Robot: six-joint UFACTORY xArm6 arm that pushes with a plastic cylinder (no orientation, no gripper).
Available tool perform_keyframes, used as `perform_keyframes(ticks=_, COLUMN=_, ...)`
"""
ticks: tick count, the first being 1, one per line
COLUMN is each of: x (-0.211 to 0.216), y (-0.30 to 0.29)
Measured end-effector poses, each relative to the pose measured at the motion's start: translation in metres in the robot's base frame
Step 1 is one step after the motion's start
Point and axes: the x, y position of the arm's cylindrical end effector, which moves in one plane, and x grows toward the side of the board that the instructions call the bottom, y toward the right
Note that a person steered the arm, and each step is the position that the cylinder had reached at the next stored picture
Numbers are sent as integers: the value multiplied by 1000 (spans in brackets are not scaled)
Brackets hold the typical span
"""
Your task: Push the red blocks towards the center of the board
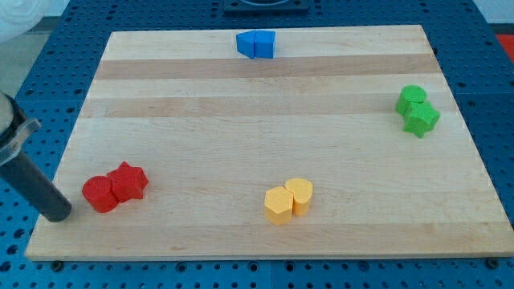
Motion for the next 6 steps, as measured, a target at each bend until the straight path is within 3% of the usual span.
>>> perform_keyframes(ticks=4, x=-25, y=52)
perform_keyframes(ticks=6, x=-48, y=107)
